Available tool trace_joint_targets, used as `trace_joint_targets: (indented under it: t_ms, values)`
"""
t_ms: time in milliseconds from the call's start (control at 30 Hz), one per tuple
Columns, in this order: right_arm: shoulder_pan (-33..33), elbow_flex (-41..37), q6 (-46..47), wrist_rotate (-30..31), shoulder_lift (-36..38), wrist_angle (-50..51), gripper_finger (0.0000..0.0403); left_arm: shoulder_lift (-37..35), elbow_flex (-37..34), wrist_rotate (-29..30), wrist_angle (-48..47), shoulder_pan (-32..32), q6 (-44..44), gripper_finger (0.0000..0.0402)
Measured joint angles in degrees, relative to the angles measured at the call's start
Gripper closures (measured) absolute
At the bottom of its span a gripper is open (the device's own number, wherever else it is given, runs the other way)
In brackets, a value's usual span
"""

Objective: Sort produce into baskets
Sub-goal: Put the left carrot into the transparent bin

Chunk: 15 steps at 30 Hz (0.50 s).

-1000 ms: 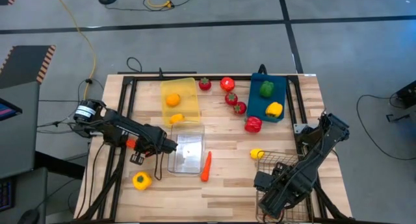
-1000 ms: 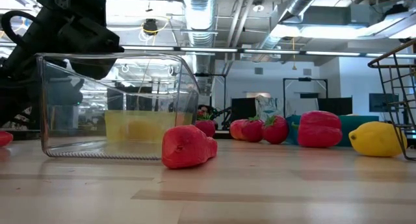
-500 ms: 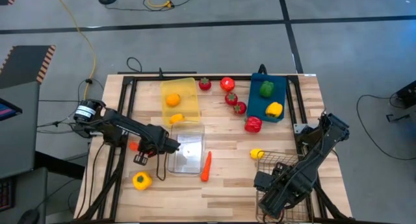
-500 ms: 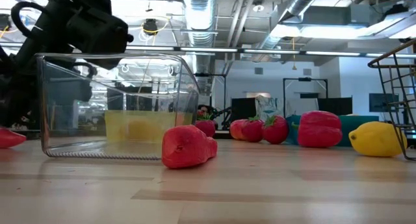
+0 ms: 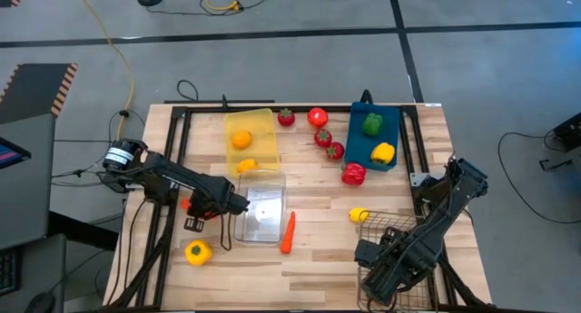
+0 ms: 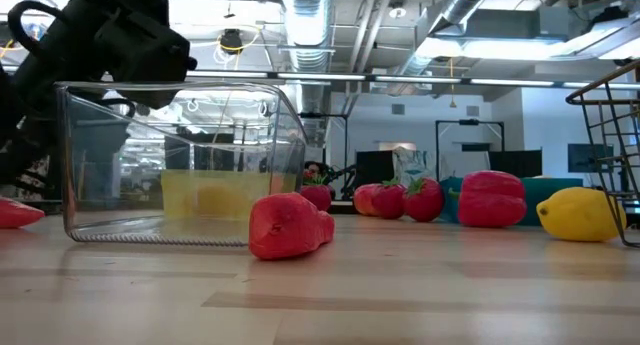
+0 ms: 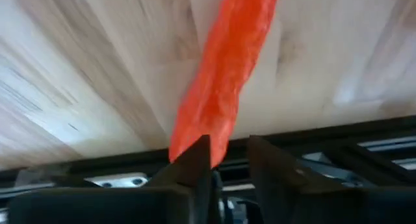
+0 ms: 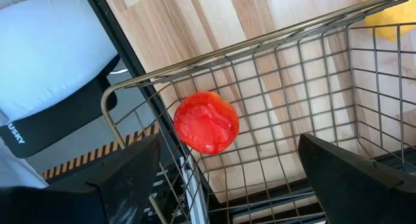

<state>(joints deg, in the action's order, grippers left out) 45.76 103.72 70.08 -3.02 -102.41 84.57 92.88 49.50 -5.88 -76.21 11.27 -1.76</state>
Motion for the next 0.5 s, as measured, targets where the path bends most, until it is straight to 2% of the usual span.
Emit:
trace_joint_targets:
  t_ms: [100, 300, 400, 500]
  values:
    - [0.0, 0.0, 0.0, 0.0, 0.0, 0.0, 0.0010, 0.0, -1.1, 2.0, 2.8, 0.0, 1.1, 0.0250]
    - [0.0, 0.0, 0.0, 0.0, 0.0, -0.1, 0.0010, 0.0, -3.2, 2.0, 6.5, 0.0, 1.9, 0.0172]
    - [0.0, 0.0, 0.0, 0.0, 0.0, -0.1, 0.0010, 0.0, -3.6, 2.0, 8.9, 0.0, 1.3, 0.0150]
    - [0.0, 0.0, 0.0, 0.0, 0.0, -0.1, 0.0010, 0.0, -5.0, 1.8, 13.9, 0.0, 0.3, 0.0145]
